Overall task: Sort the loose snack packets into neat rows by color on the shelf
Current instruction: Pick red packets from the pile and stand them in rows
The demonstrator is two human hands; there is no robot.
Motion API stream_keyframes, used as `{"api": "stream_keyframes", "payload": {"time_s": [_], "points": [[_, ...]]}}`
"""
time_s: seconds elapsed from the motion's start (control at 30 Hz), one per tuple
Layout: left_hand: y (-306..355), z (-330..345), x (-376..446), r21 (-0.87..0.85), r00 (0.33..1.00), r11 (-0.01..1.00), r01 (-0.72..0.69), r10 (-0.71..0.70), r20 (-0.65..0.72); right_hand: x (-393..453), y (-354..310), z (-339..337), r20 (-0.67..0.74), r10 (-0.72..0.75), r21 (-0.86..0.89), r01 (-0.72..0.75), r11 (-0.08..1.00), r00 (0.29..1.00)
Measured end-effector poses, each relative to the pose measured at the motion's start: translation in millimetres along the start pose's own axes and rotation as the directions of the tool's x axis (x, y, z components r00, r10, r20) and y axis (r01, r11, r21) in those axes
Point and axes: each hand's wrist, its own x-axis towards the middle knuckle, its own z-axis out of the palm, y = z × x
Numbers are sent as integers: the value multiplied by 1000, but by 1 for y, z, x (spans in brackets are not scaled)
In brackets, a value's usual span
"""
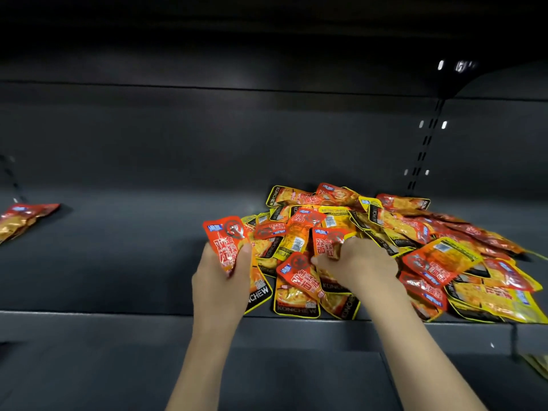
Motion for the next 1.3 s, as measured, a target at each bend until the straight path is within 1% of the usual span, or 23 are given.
{"api": "stream_keyframes", "payload": {"time_s": [0.1,0.17,0.27,0.43,0.5,0.6,0.67,0.77,0.93,1.0,1.1,1.17,1.3], "points": [[-4,-3,-4,11,1000,1000,3,-3,-13,2,-3,8,-29,29,50,-27,998,999],[-4,-7,-5,-1,999,1000,20,-20,-35,5,-2,12,-74,33,100,-26,995,997],[-2,-12,-6,-37,997,999,25,-27,-72,9,-2,11,-148,-14,175,40,984,989],[2,-21,-2,-76,993,996,48,-56,-105,10,-12,-8,-231,-102,291,168,942,968],[2,-27,0,-96,991,994,60,-71,-114,6,-20,-11,-262,-140,381,235,894,955],[1,-35,6,-164,984,982,97,-120,-132,-2,-35,-11,-290,-193,561,330,759,937],[1,-40,11,-206,978,971,126,-156,-136,-8,-44,-8,-297,-216,633,361,685,930],[0,-49,17,-229,974,962,152,-186,-131,-12,-59,3,-276,-228,715,358,600,934],[-11,-72,36,-247,965,953,176,-217,-150,-13,-95,24,-258,-267,773,364,519,929],[-19,-86,46,-262,958,947,188,-236,-165,-13,-117,33,-235,-274,803,345,485,933],[-30,-116,69,-293,952,935,202,-257,-164,-14,-158,46,-194,-249,832,294,471,949],[-38,-140,90,-304,949,927,220,-275,-152,-16,-189,52,-176,-225,838,266,476,958],[-57,-192,135,-319,945,912,258,-307,-112,-23,-256,66,-137,-207,866,218,449,969]]}}
